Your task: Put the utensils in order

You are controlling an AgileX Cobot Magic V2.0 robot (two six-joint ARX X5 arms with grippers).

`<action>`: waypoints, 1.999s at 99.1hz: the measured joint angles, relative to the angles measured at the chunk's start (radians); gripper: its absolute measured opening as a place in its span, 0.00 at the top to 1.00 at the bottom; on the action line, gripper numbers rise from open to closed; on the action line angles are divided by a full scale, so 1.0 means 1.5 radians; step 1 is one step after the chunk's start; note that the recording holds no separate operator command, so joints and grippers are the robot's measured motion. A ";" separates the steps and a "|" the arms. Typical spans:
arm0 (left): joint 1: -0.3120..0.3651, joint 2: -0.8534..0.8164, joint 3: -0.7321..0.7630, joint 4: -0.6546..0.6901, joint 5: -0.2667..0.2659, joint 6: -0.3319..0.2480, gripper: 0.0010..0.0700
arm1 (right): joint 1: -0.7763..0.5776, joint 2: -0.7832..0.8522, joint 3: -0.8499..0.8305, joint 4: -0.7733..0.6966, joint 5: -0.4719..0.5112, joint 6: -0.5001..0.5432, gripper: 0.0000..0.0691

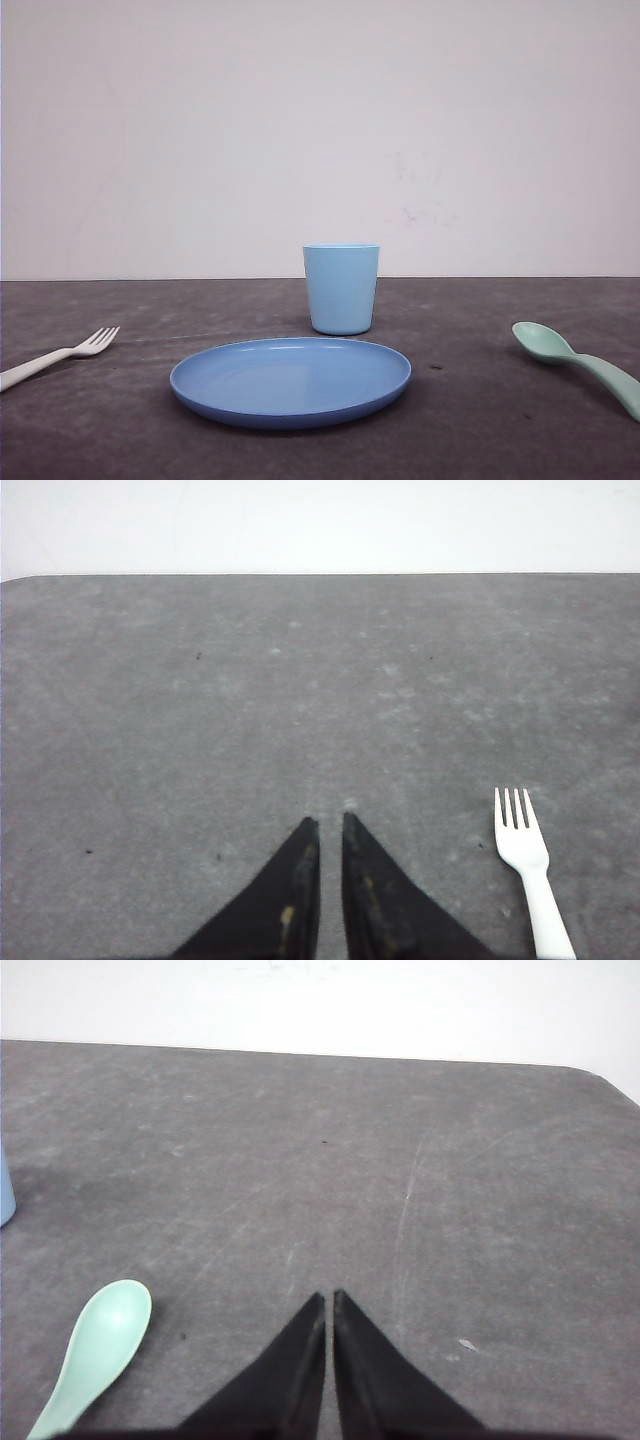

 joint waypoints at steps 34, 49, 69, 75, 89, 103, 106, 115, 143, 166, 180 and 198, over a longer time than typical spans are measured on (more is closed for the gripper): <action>0.000 0.000 0.000 0.000 0.000 -0.002 0.99 | 0.000 0.000 0.000 -0.001 -0.022 0.017 0.98; 0.000 0.000 0.000 0.001 0.000 -0.061 0.99 | 0.000 0.000 -0.001 0.010 -0.030 0.044 0.98; 0.000 0.000 0.001 0.068 0.033 -0.171 0.99 | 0.000 0.000 0.015 0.064 -0.075 0.136 0.99; 0.000 0.000 0.007 0.085 0.055 -0.201 0.99 | 0.000 0.001 0.045 0.060 -0.086 0.164 0.99; 0.000 0.004 0.075 0.089 0.070 -0.252 0.99 | 0.000 0.014 0.158 0.017 -0.095 0.200 0.99; 0.000 0.031 0.183 0.071 0.090 -0.263 0.99 | 0.000 0.076 0.289 -0.086 -0.096 0.204 0.99; 0.000 0.046 0.212 0.053 0.095 -0.261 0.99 | 0.000 0.097 0.321 -0.117 -0.096 0.201 0.99; 0.000 0.092 0.287 -0.014 0.109 -0.244 0.99 | 0.000 0.153 0.400 -0.194 -0.095 0.188 0.99; -0.001 0.292 0.518 -0.252 0.126 -0.115 0.99 | 0.000 0.329 0.580 -0.355 -0.096 0.109 0.99; -0.020 0.437 0.554 -0.322 0.125 -0.062 0.99 | 0.000 0.452 0.587 -0.411 -0.087 0.066 0.99; -0.039 0.520 0.554 -0.344 0.118 -0.046 0.99 | 0.001 0.536 0.587 -0.431 -0.045 0.052 0.99; -0.054 0.578 0.554 -0.347 0.089 -0.038 0.99 | 0.001 0.600 0.587 -0.431 -0.039 0.039 0.99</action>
